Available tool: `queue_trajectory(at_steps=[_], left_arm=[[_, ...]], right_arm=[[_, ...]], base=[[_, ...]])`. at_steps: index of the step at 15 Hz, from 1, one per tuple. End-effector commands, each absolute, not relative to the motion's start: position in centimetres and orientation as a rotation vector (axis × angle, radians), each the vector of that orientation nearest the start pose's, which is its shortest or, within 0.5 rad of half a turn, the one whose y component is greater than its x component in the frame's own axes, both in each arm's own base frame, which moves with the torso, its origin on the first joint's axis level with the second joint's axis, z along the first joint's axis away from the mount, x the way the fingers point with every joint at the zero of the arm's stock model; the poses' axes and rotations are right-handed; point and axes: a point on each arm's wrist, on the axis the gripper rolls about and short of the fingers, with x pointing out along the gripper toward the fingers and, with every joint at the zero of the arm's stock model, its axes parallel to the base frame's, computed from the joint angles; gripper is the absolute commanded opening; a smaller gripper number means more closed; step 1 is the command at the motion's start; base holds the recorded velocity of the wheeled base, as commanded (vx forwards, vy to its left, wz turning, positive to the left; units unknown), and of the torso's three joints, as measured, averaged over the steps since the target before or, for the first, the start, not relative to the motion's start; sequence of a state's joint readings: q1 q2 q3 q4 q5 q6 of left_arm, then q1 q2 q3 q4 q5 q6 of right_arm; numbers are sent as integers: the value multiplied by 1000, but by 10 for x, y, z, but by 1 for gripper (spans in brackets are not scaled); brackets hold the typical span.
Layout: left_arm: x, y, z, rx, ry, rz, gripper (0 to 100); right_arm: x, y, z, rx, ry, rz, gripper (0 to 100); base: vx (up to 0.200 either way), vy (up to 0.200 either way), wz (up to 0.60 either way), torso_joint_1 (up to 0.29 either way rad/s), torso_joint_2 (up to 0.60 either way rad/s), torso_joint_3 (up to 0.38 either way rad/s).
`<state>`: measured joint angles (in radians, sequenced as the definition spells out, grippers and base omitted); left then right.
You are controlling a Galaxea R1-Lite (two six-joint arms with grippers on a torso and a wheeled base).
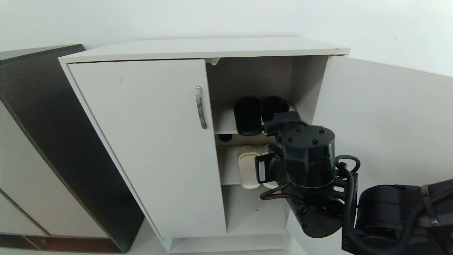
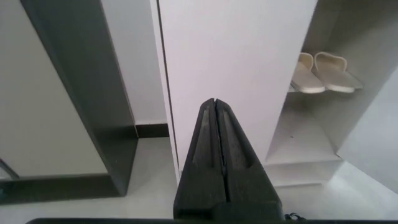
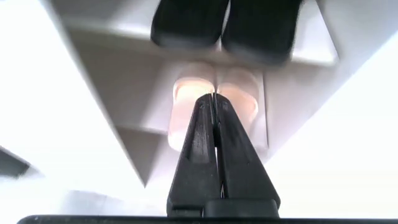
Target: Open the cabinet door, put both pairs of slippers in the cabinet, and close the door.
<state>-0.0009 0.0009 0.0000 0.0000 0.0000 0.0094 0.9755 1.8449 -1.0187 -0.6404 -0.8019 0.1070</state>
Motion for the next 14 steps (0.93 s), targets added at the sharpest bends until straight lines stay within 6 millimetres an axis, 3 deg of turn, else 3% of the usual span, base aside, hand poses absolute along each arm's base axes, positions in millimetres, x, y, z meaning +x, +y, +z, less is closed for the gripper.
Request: queue_trajectory(at_steps=[1, 11, 14], left_arm=[[-23, 0, 76, 9, 2, 0, 0], [-23, 0, 76, 9, 2, -2, 0], [-23, 0, 76, 9, 2, -2, 0]], right_arm=[[210, 281, 191, -37, 126, 166, 0], [215, 280, 185, -40, 130, 158, 0], [217, 277, 184, -38, 132, 161, 0]], base=[[-200, 0, 0, 7, -2, 7], [-200, 0, 0, 1, 2, 3], [0, 0, 0, 0, 0, 0]])
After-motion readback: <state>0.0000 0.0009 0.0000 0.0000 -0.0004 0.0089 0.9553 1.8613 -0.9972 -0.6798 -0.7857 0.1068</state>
